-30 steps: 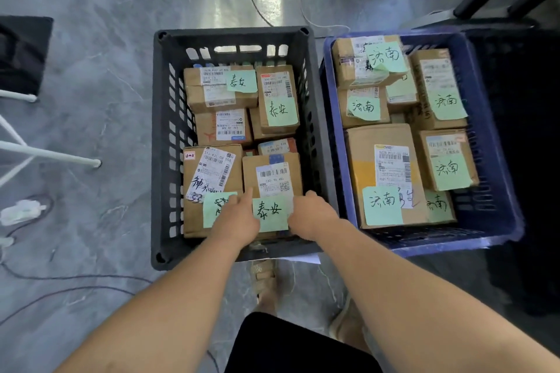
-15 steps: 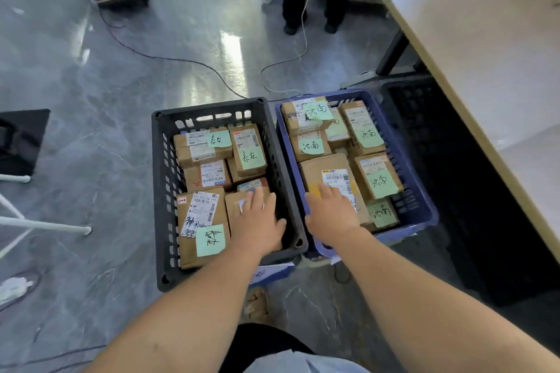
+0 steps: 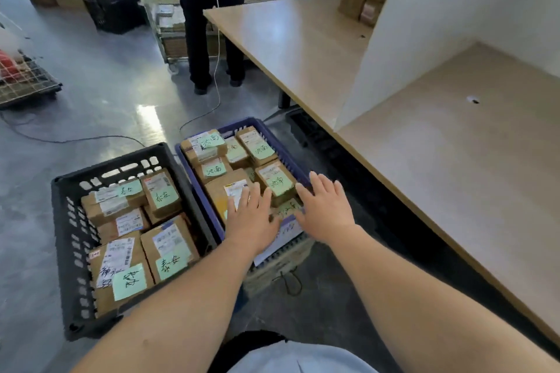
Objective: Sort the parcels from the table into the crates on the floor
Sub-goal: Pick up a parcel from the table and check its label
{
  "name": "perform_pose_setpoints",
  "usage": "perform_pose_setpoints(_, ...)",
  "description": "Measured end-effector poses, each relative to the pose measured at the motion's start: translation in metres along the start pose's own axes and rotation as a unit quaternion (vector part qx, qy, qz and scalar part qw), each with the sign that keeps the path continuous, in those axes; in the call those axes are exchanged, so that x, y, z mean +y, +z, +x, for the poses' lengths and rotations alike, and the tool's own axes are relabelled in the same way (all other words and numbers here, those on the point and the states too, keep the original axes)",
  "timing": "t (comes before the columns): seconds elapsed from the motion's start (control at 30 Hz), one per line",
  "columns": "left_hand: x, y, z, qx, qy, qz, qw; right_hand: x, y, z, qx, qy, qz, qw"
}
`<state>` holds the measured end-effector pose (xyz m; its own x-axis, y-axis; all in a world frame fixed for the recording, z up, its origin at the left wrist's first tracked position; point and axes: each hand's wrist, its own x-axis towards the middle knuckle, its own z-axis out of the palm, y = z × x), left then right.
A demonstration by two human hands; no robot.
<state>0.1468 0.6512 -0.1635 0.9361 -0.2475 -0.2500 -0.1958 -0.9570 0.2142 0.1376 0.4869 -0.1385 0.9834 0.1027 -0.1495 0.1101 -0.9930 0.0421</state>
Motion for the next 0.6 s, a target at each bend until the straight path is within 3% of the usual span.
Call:
perform_pose_setpoints(0.33,0.183,0.007,-0.031,0.046,0.125,0.071,0.989,0.149,-0.009,-0.132,0.056,0.142,0.014,0.988)
perform_pose_setpoints(0.6,0.299,0.030,-0.043,0.045,0.226,0.106,0.967,0.236,0.004,-0.216,0.046,0.255,0.037,0.965)
